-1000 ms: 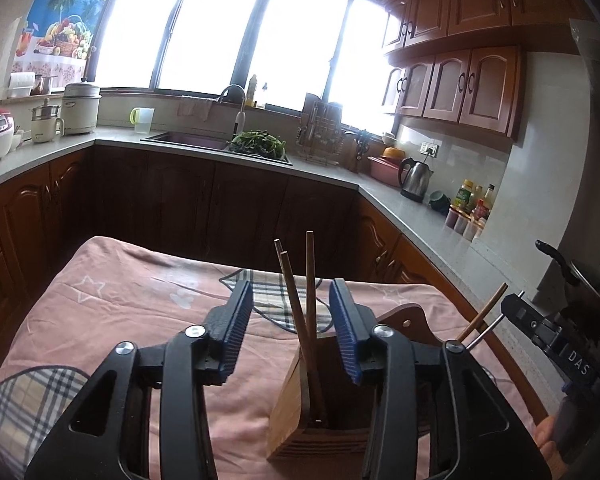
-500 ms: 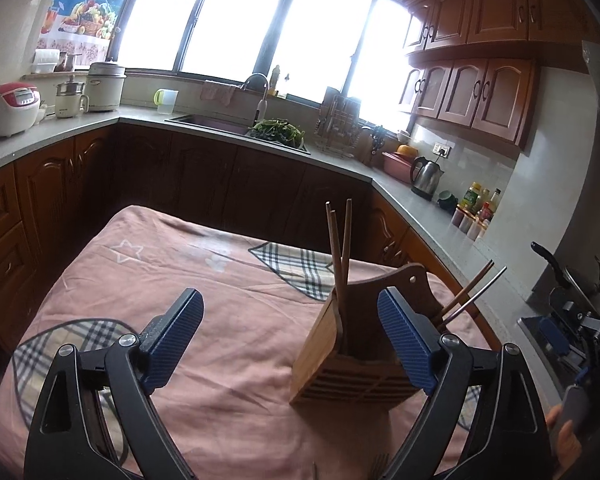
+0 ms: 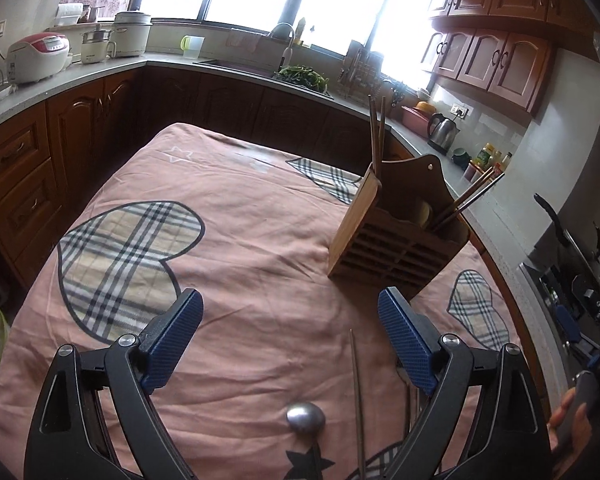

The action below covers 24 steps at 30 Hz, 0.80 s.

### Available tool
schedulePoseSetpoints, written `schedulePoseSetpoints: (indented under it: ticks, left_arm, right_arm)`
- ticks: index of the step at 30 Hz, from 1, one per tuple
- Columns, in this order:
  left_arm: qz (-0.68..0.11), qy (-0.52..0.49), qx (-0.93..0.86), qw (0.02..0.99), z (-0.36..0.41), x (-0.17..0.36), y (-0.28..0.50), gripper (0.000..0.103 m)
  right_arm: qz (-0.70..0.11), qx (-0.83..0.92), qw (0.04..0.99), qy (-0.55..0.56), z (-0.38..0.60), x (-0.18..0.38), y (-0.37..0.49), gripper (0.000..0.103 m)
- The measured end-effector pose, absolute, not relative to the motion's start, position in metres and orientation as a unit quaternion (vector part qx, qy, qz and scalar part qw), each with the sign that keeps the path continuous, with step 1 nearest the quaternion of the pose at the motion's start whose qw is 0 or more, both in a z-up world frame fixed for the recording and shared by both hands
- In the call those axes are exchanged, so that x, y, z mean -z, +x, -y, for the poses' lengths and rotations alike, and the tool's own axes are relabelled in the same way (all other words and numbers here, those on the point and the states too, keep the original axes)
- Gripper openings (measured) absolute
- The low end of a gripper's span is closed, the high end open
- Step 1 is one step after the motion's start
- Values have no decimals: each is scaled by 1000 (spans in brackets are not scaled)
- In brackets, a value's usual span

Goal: Organize utensils
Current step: 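Move both open grippers back over the spoon and forks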

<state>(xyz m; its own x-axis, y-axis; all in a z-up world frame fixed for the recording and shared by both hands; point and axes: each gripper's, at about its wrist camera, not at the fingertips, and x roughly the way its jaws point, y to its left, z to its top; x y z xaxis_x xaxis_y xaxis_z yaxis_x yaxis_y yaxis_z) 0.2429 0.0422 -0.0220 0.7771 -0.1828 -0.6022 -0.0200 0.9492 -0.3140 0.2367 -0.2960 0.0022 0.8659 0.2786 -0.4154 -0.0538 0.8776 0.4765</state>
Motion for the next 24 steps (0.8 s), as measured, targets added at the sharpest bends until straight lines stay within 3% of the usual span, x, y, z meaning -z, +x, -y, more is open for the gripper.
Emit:
schedulePoseSetpoints:
  ticks: [24]
  left_arm:
    - [-384, -151, 34, 910, -53, 72, 161, 91]
  right_arm:
    - [-325, -94, 916, 217, 273, 60, 153, 100]
